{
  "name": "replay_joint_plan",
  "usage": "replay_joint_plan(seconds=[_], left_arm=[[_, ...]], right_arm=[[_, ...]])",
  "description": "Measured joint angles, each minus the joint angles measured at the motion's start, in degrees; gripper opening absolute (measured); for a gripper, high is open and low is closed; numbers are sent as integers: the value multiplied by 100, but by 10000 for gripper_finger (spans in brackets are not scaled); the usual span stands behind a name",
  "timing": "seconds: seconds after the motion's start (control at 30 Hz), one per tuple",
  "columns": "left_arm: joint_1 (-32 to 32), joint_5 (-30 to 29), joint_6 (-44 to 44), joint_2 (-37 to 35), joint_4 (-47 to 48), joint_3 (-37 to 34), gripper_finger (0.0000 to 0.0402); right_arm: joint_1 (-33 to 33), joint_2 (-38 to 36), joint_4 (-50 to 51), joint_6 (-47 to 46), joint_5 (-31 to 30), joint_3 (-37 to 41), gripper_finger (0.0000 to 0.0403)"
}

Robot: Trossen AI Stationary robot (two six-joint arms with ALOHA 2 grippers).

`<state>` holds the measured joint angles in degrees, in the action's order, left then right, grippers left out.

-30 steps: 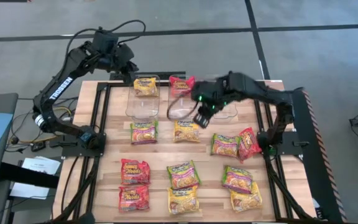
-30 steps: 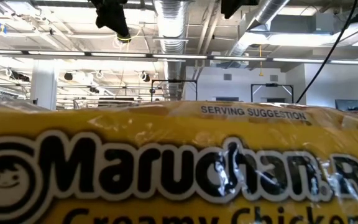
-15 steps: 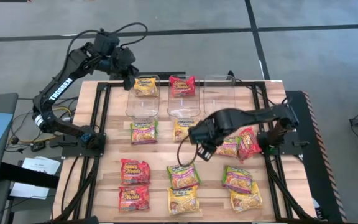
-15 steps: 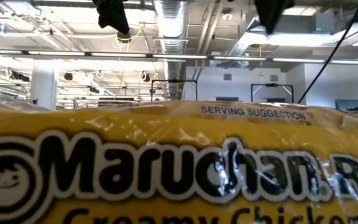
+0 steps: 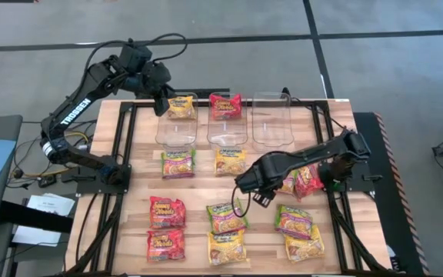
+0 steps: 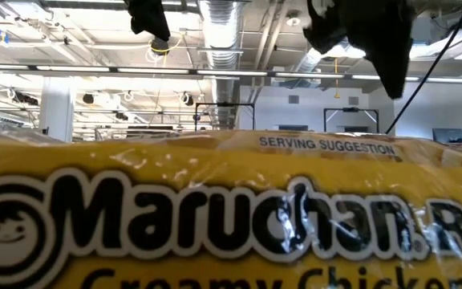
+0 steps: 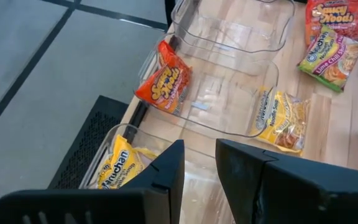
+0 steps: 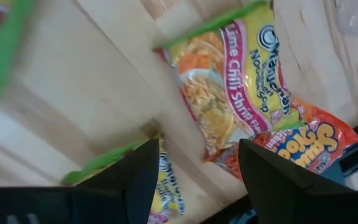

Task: Sort Maruchan noodles
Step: Put the green noodle pack into the right transparent bin

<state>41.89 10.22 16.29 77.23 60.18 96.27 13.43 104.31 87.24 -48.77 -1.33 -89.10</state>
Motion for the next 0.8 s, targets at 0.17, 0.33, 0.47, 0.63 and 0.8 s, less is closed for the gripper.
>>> replay_joint_plan(seconds=[0.17,0.33,0.47,0.63,0.8], left_arm=[[0,-2,0,0,-2,0,80],[2,-18,0,0,-9,0,80],[2,-48,-44,0,-9,0,80],[2,-50,-55,0,-9,0,80],[2,-57,-63,0,-11,0,80]], right_arm=[[-76,0,-430,245,3,531,244],[-218,-2,-822,373,-8,1029,244],[-366,-2,-938,389,-30,1357,244],[-505,-2,-1464,382,-16,1744,244],[-576,-4,-1911,334,243,2073,244]])
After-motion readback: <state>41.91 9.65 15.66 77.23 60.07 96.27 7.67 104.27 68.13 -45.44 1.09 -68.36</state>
